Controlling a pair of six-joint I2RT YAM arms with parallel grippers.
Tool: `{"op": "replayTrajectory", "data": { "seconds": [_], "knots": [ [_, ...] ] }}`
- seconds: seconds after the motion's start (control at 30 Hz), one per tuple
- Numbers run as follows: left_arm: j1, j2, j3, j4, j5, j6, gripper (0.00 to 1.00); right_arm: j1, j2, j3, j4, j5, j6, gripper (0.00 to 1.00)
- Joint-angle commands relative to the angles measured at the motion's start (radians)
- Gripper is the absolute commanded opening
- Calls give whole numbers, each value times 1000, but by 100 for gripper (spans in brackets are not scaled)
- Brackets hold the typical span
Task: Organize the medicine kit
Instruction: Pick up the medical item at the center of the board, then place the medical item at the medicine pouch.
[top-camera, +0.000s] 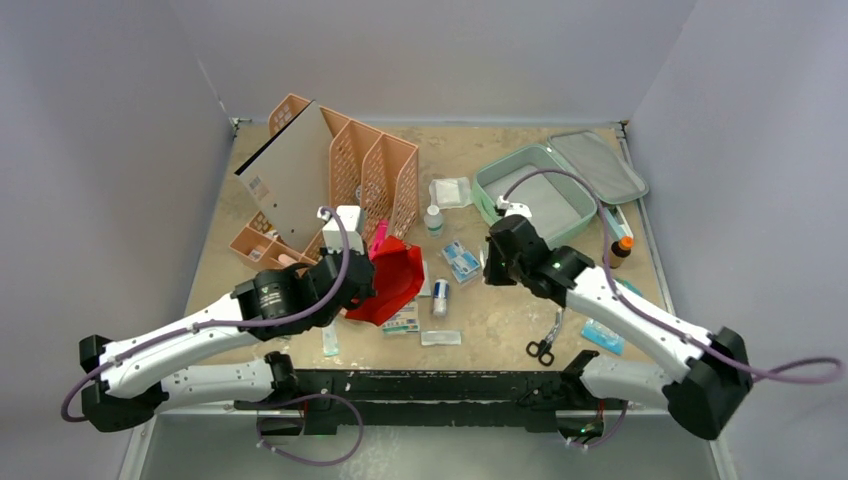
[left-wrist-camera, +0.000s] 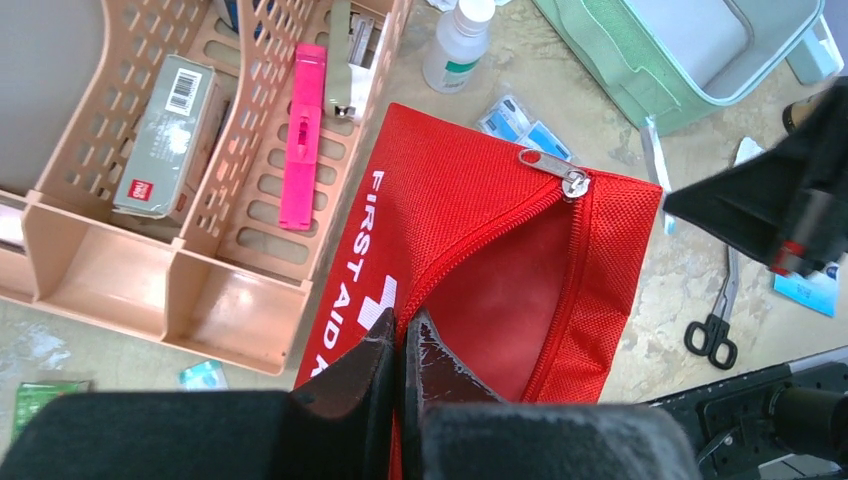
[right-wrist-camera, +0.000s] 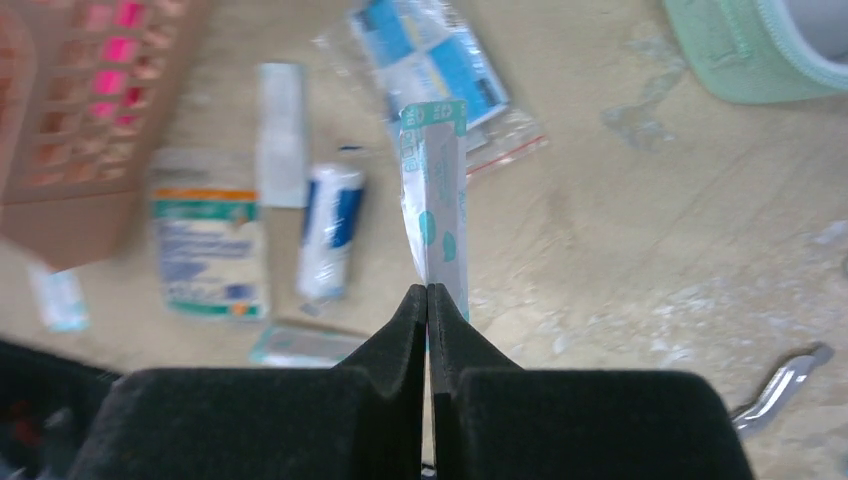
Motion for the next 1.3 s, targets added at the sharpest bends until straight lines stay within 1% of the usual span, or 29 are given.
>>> {"op": "replayTrajectory", "data": {
  "seconds": [0.0, 0.17, 0.23, 0.37, 0.5, 0.6, 0.67, 0.73, 0.83, 1.07, 1.17, 1.27],
  "knots": [
    [2, 36, 3, 90, -30, -46, 0, 1, -140, 32, 5, -177, 93, 0],
    [2, 79, 11, 110, -48, -105, 0, 0, -285, 33, 98, -300, 214, 0],
    [2, 94, 12, 123, -59, -131, 0, 1, -325, 14, 180, -346, 277, 0],
    [2, 131, 13, 139, -79, -165, 0, 0, -399, -77, 359, -360, 392, 0],
    [2, 160, 19, 114, -106, -221, 0, 2, -384, -132, 534, -441, 497, 0],
    [2, 165, 9, 147, -108, -235, 0, 5, -326, -144, 618, -463, 544, 0],
    [2, 170, 11, 178, -103, -233, 0, 8, -284, -124, 663, -482, 553, 0],
    [2, 177, 29, 185, -103, -228, 0, 15, -250, -88, 653, -485, 548, 0],
    [2, 176, 53, 176, -116, -233, 0, 29, -219, -61, 600, -434, 560, 0],
    [2, 146, 44, 221, -141, -234, 0, 86, -161, -48, 621, -402, 612, 0],
    [2, 148, 42, 216, -156, -237, 0, 108, -154, -43, 618, -389, 617, 0],
    [2, 147, 41, 191, -176, -274, 0, 124, -144, -36, 631, -381, 628, 0]
  ]
}}
